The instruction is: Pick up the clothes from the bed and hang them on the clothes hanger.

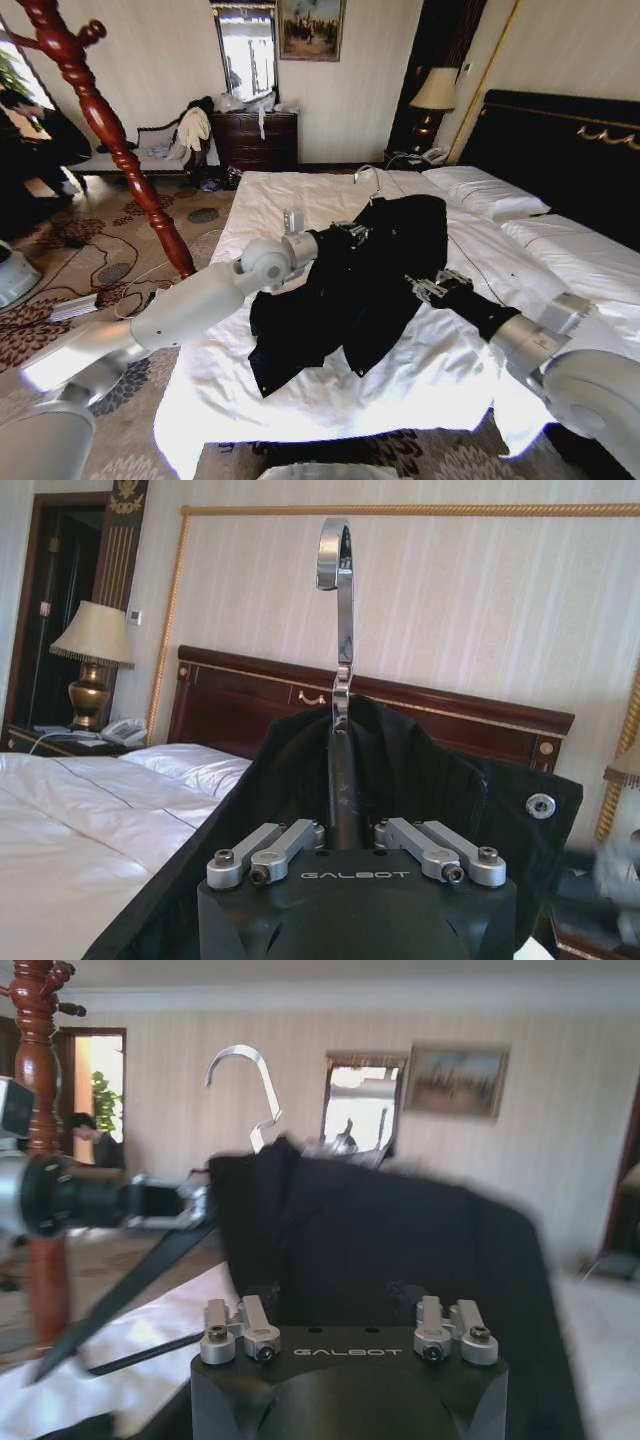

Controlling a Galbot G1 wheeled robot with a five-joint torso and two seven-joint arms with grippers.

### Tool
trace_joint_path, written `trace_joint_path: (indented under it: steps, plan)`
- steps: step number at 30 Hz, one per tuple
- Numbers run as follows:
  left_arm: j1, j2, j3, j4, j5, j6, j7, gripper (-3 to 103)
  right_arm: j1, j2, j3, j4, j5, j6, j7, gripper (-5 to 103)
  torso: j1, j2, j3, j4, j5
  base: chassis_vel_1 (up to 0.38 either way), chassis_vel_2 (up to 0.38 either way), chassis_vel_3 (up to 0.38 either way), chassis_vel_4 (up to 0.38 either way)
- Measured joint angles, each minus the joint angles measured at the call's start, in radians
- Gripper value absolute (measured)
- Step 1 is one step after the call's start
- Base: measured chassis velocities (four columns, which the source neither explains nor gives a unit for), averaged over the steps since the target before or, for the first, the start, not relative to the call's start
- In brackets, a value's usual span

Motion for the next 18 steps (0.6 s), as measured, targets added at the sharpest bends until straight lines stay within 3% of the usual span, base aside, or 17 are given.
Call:
trace_joint_path:
  steps: [3,4,8,11,12,13,15,18]
  plan:
    - [-0.001,0.034,0.000,-0.033,-0.003,0.000,0.009,15,0.011,-0.031,0.040,-0.006,-0.177,0.028,-0.004,76,0.000,0.000,0.000,0.0001,-0.0002,0.000,0.000,0.000,0.000]
    - [-0.001,0.034,0.000,-0.033,-0.003,0.000,0.009,15,0.011,-0.031,0.040,-0.006,-0.177,0.028,-0.004,76,0.000,0.000,0.000,0.0001,-0.0002,0.000,0.000,0.000,0.000]
    - [-0.001,0.075,0.003,-0.068,-0.004,0.000,0.022,15,0.022,-0.089,0.047,-0.085,-0.457,0.080,-0.027,91,0.000,0.000,0.000,0.0001,0.0000,0.000,0.000,0.000,0.000]
    - [-0.001,0.085,0.003,-0.078,-0.004,0.001,0.022,15,0.022,-0.108,0.047,-0.109,-0.541,0.104,-0.048,99,0.000,0.000,0.000,0.0000,0.0000,0.000,0.000,0.000,0.000]
    - [-0.002,0.089,0.005,-0.085,-0.006,0.004,0.022,15,0.022,-0.118,0.047,-0.124,-0.593,0.118,-0.061,99,0.000,0.000,0.000,0.0002,-0.0001,0.000,0.000,0.000,0.000]
    - [-0.013,0.097,0.013,-0.100,-0.013,0.010,0.022,15,0.026,-0.139,0.042,-0.156,-0.708,0.148,-0.087,100,0.000,0.000,0.000,0.0002,-0.0001,0.000,0.000,0.000,0.000]
    - [-0.016,0.098,0.015,-0.104,-0.015,0.010,0.022,15,0.027,-0.144,0.040,-0.164,-0.734,0.156,-0.094,100,0.000,0.000,0.000,0.0003,0.0000,0.000,0.000,0.000,0.000]
    - [-0.044,0.098,0.029,-0.122,-0.033,0.014,0.022,15,0.027,-0.167,0.031,-0.192,-0.864,0.198,-0.136,100,0.000,0.000,0.000,-0.0001,0.0001,0.000,0.000,0.000,0.000]
